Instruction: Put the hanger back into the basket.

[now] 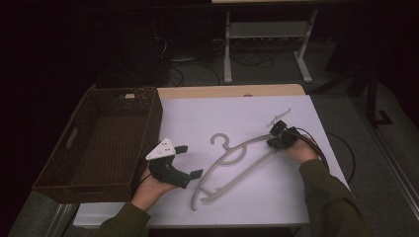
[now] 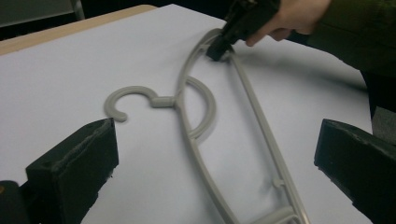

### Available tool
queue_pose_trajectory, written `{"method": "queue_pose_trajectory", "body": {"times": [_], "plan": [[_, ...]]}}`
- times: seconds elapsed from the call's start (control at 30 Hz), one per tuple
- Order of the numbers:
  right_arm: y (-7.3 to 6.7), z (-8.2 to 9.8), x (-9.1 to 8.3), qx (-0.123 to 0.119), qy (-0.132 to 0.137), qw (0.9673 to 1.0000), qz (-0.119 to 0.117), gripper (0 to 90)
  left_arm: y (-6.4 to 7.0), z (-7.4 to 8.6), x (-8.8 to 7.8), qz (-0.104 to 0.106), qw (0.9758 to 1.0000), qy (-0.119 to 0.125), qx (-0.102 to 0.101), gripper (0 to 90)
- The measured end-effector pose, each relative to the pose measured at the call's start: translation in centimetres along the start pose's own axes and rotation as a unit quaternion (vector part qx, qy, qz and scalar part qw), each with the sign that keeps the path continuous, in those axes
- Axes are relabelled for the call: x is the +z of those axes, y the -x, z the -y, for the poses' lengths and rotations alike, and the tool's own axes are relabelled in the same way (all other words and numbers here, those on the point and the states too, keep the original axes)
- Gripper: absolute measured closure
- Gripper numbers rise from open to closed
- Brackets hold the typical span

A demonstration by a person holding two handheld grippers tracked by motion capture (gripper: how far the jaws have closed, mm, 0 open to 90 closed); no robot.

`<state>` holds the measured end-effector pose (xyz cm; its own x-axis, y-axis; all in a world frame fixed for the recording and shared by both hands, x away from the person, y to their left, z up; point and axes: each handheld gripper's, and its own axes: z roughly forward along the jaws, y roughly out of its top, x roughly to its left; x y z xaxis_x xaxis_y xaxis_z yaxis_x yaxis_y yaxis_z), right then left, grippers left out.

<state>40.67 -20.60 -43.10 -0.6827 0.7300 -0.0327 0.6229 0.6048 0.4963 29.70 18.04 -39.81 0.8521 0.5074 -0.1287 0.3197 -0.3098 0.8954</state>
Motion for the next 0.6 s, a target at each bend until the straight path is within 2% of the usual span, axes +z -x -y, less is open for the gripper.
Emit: {"method": "queue_pose_trajectory", "body": {"times": [0.13, 0.2, 0.23, 0.3, 0.37, 0.47, 0.6], "plan": [[-0.8, 2.3, -1.1, 0.0, 0.013, 0.9999, -0.006, 89.7, 0.0, 0.1, 0.2, 0.0, 1.0, 0.001, 0.001, 0.0], [-1.1, 2.8, -1.6, -0.001, 0.023, 0.9997, 0.0, 89.6, 0.0, 0.1, 0.3, 0.0, 1.0, -0.003, 0.001, 0.0], [-1.2, 2.9, -2.0, 0.001, 0.033, 0.9994, 0.007, 89.6, 0.0, 0.1, 0.3, 0.0, 1.0, -0.002, 0.001, 0.0], [-1.7, 2.9, -3.1, 0.008, 0.059, 0.9982, 0.002, 89.6, 0.0, 0.2, 0.4, 0.002, 1.0, -0.003, 0.0, 0.0], [-2.5, 2.8, -4.3, -0.002, 0.085, 0.9963, -0.001, 89.6, -0.1, 0.4, 0.4, 0.002, 1.0, -0.005, -0.002, 0.0], [-4.5, 2.7, -5.6, -0.017, 0.118, 0.9926, -0.022, 89.6, -0.1, 0.5, 0.5, 0.002, 1.0, -0.008, -0.003, 0.0], [-7.3, 2.8, -6.0, -0.039, 0.133, 0.9886, -0.058, 89.6, 0.0, 0.6, 0.6, 0.003, 0.9999, -0.009, 0.001, 0.0]]}}
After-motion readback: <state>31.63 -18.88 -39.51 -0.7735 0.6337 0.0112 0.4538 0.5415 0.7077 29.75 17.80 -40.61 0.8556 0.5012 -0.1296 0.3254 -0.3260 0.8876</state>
